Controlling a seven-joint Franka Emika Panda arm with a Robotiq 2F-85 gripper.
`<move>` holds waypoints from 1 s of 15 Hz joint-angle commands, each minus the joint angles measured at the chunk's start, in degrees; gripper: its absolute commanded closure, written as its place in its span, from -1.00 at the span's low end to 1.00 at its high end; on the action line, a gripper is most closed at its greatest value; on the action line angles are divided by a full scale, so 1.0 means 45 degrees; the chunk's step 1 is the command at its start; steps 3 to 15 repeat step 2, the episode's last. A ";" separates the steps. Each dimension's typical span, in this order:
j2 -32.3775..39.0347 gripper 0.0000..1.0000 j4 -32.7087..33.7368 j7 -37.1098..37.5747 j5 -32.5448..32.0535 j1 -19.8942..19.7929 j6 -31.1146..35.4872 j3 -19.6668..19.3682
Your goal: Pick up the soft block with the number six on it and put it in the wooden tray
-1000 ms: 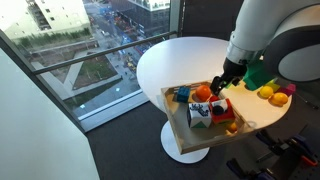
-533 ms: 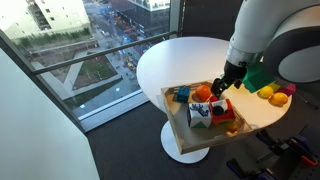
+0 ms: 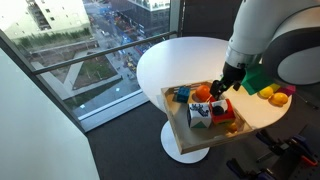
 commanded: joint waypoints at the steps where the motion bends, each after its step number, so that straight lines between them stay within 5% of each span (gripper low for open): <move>1: -0.0009 -1.00 0.0010 -0.0020 0.0014 0.0033 -0.0025 -0.0029; 15: -0.0009 -1.00 0.0010 -0.0019 0.0014 0.0033 -0.0025 -0.0027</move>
